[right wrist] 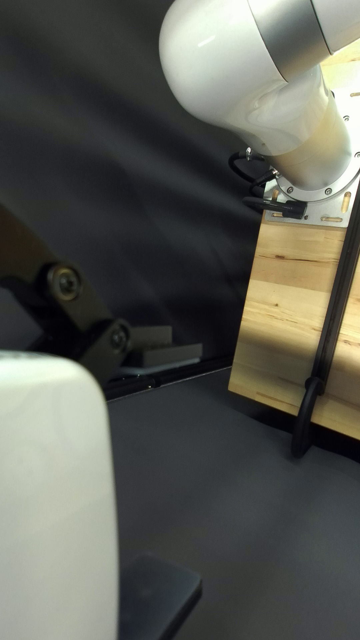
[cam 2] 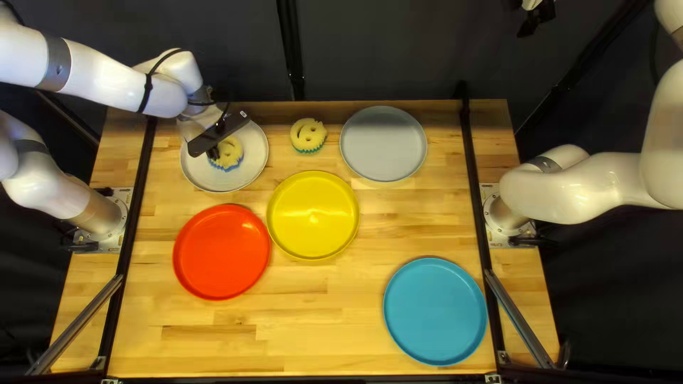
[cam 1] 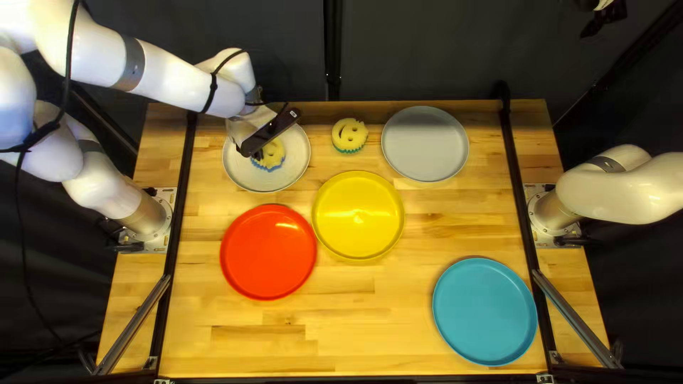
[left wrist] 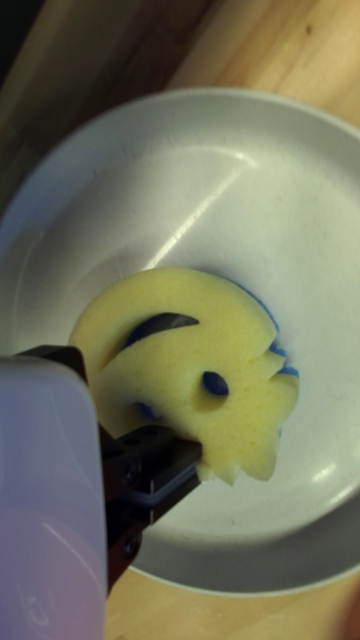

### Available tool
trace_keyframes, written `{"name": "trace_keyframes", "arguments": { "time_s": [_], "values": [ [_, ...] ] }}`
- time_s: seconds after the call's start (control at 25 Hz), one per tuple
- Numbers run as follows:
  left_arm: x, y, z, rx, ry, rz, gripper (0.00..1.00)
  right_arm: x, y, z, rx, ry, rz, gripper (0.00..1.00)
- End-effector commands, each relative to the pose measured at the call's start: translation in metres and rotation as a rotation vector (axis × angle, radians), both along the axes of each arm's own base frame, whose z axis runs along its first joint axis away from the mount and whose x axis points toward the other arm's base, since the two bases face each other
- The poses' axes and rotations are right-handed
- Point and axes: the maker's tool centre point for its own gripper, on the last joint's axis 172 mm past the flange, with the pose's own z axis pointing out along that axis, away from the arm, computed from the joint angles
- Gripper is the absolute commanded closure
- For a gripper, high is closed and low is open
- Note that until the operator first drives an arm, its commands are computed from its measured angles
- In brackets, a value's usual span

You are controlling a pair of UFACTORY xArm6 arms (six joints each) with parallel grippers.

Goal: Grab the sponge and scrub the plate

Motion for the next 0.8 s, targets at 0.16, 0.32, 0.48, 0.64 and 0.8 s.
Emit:
{"name": "trace_keyframes", "arguments": {
  "time_s": [0.16,0.32,0.48,0.64,0.8],
  "values": [
    [0.006,-0.011,0.001,0.004,0.000,-0.018,1.00,0.000,0.000,0.000,0.000,0.000,0.000,0.00],
    [0.010,-0.039,-0.005,0.001,-0.010,-0.023,1.00,0.000,0.000,0.000,0.000,0.000,0.000,0.00],
    [0.020,-0.065,-0.009,0.002,-0.018,-0.037,1.00,0.000,0.000,0.000,0.000,0.000,0.000,0.00],
    [0.027,-0.083,-0.011,0.006,-0.022,-0.051,1.00,0.000,0.000,0.000,0.000,0.000,0.000,0.00],
    [0.024,-0.083,-0.009,0.010,-0.021,-0.056,1.00,0.000,0.000,0.000,0.000,0.000,0.000,0.00]
  ]
}}
